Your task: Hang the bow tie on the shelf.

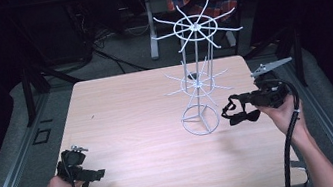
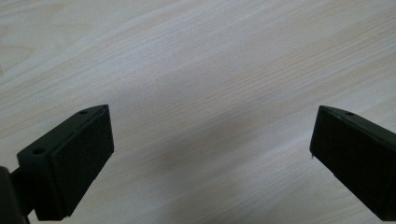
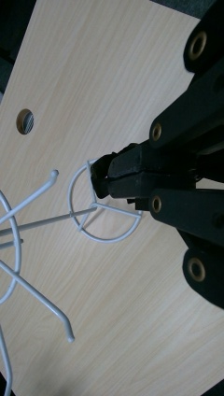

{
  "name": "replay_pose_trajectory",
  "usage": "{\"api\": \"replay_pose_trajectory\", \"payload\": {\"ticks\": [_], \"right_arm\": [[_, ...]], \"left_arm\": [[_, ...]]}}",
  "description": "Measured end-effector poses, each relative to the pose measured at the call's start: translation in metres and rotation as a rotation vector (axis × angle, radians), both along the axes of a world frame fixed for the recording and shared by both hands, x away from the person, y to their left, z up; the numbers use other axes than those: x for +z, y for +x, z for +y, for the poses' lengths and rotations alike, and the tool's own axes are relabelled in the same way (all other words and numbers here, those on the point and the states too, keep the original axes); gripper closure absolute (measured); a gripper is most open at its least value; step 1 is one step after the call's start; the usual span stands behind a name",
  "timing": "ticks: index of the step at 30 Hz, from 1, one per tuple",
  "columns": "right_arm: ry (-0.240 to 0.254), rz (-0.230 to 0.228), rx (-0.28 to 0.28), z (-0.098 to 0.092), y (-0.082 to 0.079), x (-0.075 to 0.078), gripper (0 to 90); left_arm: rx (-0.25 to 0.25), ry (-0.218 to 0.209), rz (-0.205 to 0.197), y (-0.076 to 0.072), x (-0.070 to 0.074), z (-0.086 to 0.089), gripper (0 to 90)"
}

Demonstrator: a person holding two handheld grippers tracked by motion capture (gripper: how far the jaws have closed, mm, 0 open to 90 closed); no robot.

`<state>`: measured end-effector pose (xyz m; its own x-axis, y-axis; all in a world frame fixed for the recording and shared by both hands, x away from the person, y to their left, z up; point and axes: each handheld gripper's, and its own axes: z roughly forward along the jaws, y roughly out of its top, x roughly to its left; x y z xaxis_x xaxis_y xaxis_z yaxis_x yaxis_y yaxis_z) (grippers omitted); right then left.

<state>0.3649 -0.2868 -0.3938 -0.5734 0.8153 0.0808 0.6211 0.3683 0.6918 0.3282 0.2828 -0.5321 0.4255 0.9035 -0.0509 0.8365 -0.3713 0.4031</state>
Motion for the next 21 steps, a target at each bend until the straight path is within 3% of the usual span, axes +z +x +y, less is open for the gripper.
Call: {"api": "replay_pose_trajectory", "payload": {"ticks": [21], "right_arm": [[-0.001, -0.022, -0.029, 0.004, 0.013, 0.01, 89.4]], "left_arm": [[-0.004, -0.002, -0.001, 0.0, 0.0, 0.001, 0.0]]}}
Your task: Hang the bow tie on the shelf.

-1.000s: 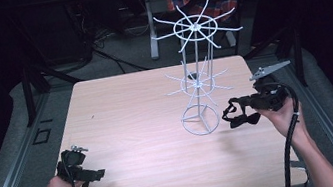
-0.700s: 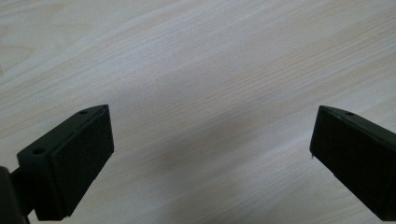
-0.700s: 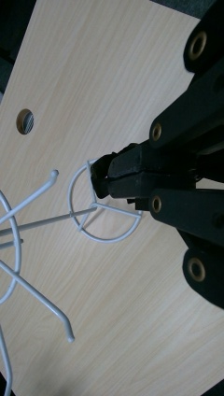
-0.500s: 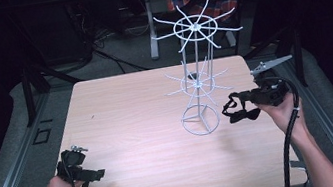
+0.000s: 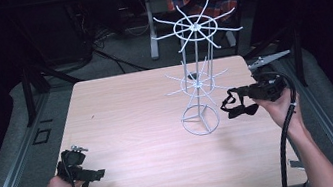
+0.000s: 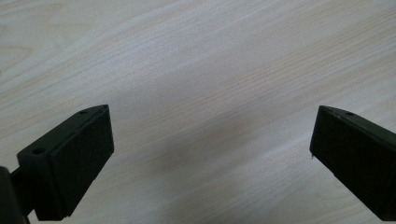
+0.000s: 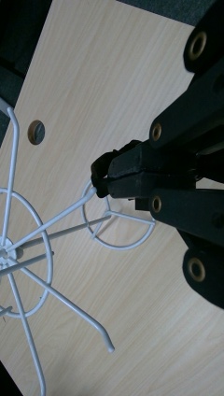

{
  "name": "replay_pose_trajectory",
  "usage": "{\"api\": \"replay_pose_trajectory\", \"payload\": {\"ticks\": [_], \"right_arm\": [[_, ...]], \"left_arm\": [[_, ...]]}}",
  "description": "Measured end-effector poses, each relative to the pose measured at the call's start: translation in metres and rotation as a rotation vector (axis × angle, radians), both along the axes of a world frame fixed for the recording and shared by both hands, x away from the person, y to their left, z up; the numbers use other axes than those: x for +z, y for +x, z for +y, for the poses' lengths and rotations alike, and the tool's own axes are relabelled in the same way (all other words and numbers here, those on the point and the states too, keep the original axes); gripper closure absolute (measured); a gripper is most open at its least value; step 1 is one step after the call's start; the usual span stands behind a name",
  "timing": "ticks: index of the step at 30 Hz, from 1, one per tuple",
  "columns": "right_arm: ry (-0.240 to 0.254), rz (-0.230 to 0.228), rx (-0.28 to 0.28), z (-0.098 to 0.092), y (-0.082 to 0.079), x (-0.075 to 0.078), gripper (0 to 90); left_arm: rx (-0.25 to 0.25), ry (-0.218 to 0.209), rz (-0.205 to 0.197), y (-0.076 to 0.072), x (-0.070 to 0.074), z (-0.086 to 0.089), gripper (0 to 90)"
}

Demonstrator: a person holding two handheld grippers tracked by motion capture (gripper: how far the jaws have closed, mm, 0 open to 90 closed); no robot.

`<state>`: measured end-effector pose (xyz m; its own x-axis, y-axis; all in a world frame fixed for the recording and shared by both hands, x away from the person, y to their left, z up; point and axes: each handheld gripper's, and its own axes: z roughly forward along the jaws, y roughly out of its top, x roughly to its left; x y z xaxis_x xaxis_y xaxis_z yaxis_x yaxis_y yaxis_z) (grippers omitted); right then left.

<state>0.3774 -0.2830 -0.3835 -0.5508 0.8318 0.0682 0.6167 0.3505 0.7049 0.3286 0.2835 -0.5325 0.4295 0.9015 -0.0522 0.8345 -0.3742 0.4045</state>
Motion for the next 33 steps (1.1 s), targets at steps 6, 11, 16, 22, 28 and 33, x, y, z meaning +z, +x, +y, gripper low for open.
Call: {"api": "replay_pose_trajectory", "payload": {"ticks": [6, 11, 16, 22, 28, 33], "right_arm": [[0.01, -0.007, -0.006, -0.002, 0.002, 0.003, 89.4], [0.011, -0.011, -0.012, -0.002, 0.004, 0.005, 89.4], [0.01, -0.019, -0.016, -0.001, 0.006, 0.007, 89.4], [0.024, -0.03, -0.019, 0.0, 0.005, 0.014, 89.4], [0.026, -0.042, -0.022, 0.001, 0.003, 0.019, 89.4], [0.031, -0.057, -0.021, 0.0, -0.001, 0.024, 89.4]], "left_arm": [[0.001, -0.001, 0.0, 0.0, 0.0, -0.001, 0.0], [0.003, -0.001, 0.001, 0.0, 0.0, -0.001, 0.0], [-0.001, -0.001, -0.001, 0.0, 0.0, 0.0, 0.0], [0.003, -0.002, -0.002, -0.001, 0.0, 0.0, 0.0], [0.003, -0.002, 0.001, 0.0, 0.0, -0.001, 0.0], [0.001, 0.0, 0.0, 0.0, 0.0, 0.0, 0.0]]}}
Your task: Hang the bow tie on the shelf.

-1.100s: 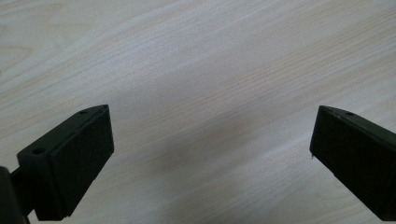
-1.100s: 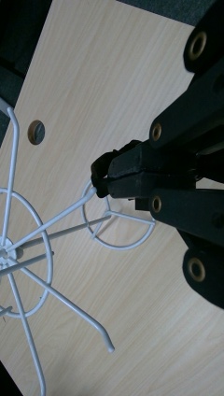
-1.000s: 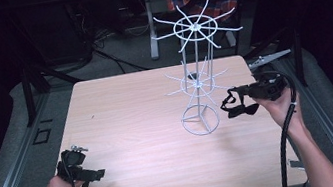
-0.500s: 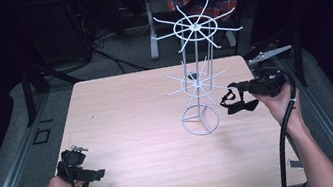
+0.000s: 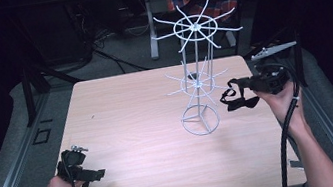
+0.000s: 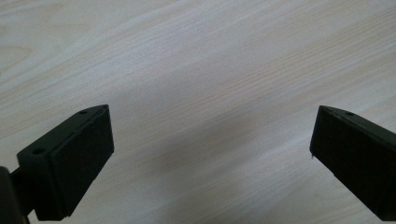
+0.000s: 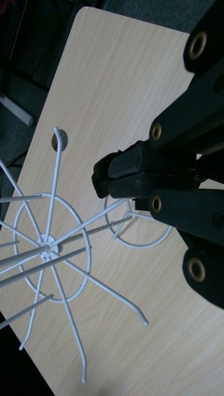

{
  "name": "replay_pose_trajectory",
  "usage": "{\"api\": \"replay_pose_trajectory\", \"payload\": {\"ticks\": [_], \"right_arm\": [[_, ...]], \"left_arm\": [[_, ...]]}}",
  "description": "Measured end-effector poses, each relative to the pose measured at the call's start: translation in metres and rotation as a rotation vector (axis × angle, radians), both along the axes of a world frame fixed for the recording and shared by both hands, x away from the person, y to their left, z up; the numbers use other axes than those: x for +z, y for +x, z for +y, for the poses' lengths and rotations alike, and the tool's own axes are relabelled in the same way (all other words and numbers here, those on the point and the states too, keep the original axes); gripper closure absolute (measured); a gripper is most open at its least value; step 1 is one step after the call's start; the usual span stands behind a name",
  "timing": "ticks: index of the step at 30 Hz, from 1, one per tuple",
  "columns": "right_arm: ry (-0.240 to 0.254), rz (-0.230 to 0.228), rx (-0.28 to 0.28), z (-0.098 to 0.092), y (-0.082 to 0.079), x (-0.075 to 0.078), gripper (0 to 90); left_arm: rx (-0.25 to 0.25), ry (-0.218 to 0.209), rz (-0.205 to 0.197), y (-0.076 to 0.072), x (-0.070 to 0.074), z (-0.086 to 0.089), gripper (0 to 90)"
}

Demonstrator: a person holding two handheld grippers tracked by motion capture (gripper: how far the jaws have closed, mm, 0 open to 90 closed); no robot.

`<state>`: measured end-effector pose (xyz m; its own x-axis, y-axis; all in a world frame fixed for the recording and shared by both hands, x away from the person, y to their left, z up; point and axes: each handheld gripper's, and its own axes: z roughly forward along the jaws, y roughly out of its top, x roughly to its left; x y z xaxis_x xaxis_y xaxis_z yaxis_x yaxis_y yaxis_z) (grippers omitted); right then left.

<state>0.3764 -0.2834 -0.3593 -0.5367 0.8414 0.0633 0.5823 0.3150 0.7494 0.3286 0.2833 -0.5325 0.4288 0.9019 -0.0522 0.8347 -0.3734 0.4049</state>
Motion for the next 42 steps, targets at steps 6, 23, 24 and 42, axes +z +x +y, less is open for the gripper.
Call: {"api": "replay_pose_trajectory", "payload": {"ticks": [6, 23, 24, 42], "right_arm": [[0.019, -0.011, 0.0, 0.001, -0.006, 0.006, 89.4], [0.014, 0.001, -0.009, 0.011, -0.009, 0.003, 89.3], [0.018, 0.004, -0.012, 0.012, -0.009, 0.002, 89.3], [0.016, 0.002, 0.004, 0.025, -0.004, -0.002, 89.3]], "left_arm": [[0.0, 0.002, -0.001, 0.0, 0.0, -0.001, 0.0], [-0.002, 0.002, -0.002, 0.0, 0.001, -0.001, 0.0], [-0.002, 0.002, -0.003, 0.0, 0.001, -0.001, 0.0], [-0.001, 0.003, 0.002, 0.001, 0.0, -0.001, 0.0]]}}
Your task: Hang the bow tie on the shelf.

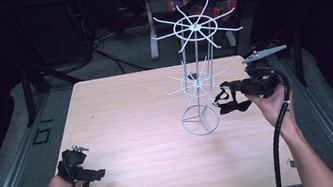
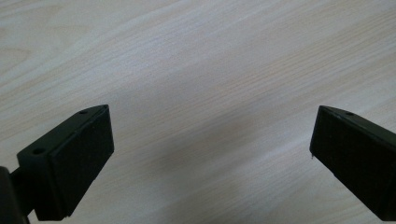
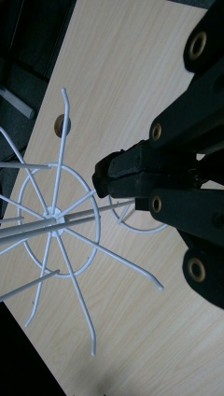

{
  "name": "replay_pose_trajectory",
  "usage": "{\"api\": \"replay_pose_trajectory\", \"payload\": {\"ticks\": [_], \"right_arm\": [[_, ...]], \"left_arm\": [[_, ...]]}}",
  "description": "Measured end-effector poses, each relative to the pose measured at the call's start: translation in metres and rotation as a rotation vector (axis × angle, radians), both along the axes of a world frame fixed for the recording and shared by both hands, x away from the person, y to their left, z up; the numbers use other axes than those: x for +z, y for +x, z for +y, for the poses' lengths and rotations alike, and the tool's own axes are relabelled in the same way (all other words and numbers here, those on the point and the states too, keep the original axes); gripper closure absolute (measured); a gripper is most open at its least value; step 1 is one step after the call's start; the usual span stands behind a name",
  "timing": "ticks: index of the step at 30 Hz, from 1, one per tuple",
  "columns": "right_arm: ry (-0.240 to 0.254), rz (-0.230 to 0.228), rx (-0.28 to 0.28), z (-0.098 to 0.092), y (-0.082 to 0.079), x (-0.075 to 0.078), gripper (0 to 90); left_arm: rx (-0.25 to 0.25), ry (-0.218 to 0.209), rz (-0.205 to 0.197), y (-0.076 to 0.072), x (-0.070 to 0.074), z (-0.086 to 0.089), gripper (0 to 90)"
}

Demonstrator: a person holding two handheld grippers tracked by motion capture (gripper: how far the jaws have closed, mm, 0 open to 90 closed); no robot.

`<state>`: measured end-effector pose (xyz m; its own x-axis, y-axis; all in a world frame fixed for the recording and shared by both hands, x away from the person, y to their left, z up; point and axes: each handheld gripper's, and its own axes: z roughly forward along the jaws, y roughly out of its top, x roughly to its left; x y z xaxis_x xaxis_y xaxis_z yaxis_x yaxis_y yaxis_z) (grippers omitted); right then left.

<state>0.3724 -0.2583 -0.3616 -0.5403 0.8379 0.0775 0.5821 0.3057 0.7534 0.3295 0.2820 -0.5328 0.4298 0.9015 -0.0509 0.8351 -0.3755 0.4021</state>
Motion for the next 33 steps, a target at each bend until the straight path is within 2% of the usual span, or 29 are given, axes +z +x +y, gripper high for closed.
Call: {"api": "replay_pose_trajectory", "payload": {"ticks": [17, 33], "right_arm": [[-0.036, 0.004, 0.008, 0.015, 0.004, -0.009, 89.2], [-0.113, 0.019, 0.026, 0.031, 0.006, -0.024, 89.1]], "left_arm": [[-0.001, 0.001, -0.001, 0.0, 0.0, 0.001, 0.0], [0.0, -0.001, -0.002, -0.001, 0.0, 0.001, 0.0]]}}
